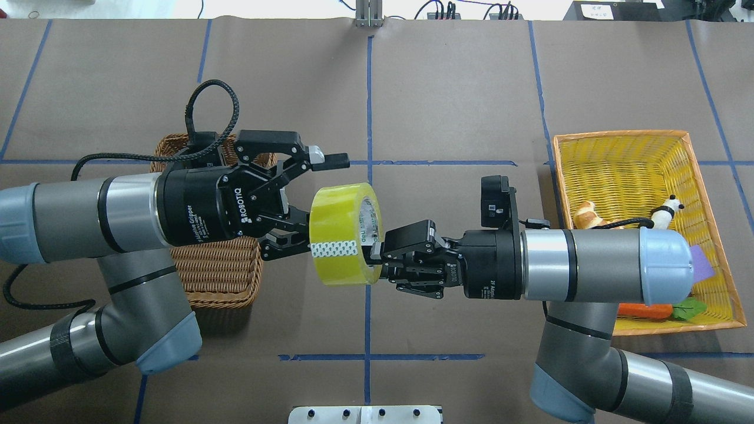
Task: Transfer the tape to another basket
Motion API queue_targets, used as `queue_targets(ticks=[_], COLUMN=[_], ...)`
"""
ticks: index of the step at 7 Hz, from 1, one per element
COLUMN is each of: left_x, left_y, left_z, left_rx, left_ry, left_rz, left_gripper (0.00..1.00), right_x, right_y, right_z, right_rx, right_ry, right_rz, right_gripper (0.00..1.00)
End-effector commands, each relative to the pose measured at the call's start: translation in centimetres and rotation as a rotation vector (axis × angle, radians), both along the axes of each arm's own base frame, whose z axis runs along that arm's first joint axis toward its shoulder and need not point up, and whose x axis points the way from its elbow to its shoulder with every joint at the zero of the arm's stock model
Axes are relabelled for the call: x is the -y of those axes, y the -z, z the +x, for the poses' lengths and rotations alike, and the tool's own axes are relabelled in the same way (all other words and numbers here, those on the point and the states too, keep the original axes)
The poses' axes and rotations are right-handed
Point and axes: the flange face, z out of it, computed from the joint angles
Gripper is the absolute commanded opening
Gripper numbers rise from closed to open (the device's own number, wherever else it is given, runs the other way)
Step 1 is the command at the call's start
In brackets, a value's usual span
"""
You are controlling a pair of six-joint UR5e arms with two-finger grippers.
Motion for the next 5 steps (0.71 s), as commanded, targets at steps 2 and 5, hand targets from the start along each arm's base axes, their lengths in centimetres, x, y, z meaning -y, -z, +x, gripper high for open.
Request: queue_targets(ticks=[2, 5], left_x=[-0.14, 0.5], left_y=[0.09, -0.27], left_z=[-0.13, -0.92], left_rx=[-0.003, -0.005], left_ry=[-0.004, -0.011], left_rz=[0.0, -0.029], left_gripper=[0.0, 0.0], right_x=[-0.02, -0.02], right_y=[0.0, -0.15], right_z=[0.0, 0.01], right_rx=[0.004, 0.001], right_ry=[-0.011, -0.011], right_rz=[-0.005, -0.006], right_gripper=[1.0, 1.0])
